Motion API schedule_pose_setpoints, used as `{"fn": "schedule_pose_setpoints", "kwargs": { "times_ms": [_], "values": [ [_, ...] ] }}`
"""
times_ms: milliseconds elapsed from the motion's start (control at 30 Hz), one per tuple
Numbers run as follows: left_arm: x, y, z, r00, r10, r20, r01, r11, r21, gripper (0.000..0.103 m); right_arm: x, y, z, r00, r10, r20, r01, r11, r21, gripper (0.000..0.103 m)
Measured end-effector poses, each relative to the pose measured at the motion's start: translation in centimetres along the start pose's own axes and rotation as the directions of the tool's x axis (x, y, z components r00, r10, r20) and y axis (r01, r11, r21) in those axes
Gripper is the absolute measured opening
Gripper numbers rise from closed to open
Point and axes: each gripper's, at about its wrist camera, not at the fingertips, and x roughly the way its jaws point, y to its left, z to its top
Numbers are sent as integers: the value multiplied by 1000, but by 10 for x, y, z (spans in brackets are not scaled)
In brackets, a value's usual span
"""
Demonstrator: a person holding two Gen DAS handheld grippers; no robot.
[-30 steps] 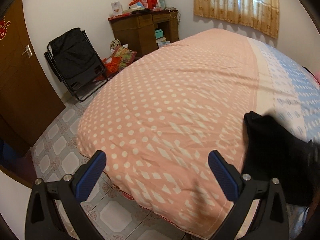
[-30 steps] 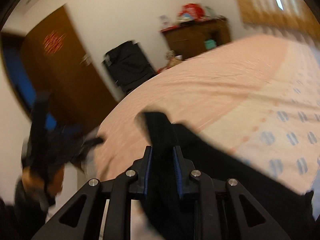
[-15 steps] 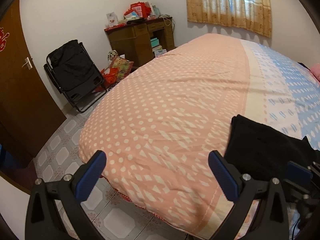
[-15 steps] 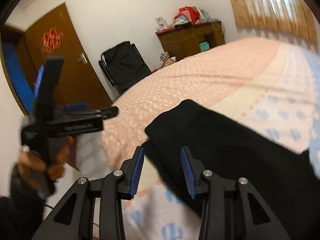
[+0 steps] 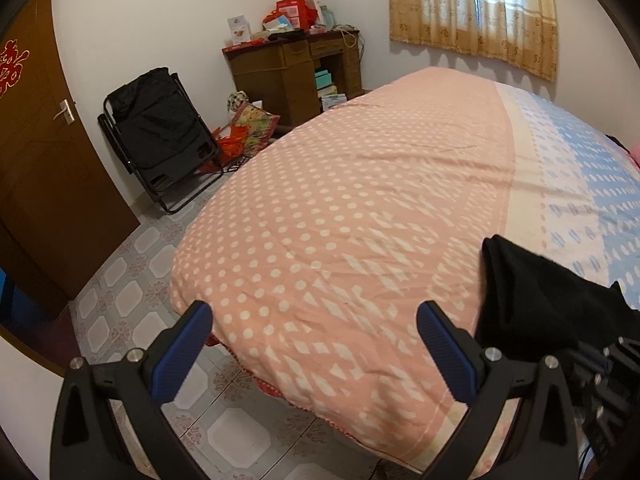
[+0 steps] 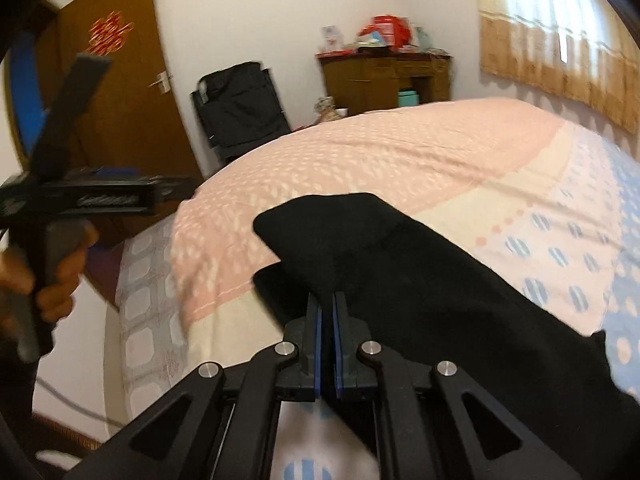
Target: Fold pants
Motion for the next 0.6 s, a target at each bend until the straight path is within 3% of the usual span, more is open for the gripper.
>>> {"fn": "schedule_pose_setpoints", "kwargs": {
  "times_ms": [167,200,300,367,433,500,600],
  "values": [
    [-3,-16,0,1000,-26,5,25,999,30,103,21,12,-19,995,-1,-103,-3,999,-44,8],
    [-4,-21,1,999,-34,6,34,999,41,103,19,14,-24,998,-6,-68,3,999,-42,10],
    [-5,-40,5,999,-49,18,47,996,74,103,5,10,-28,997,59,-53,-58,998,31,31],
    [-6,-50,9,997,-74,22,72,995,71,103,-19,1,-29,989,147,-5,-145,983,110,35],
    [-3,-62,10,993,-115,21,113,991,65,103,-45,-12,-30,984,172,54,-179,969,169,41],
    [3,-78,7,993,-120,17,119,990,78,103,-73,-36,-33,980,140,140,-170,956,238,41],
    [14,-105,-3,995,-100,-4,100,987,122,103,-103,-94,-40,982,-13,187,-57,928,367,41]
  ]
}}
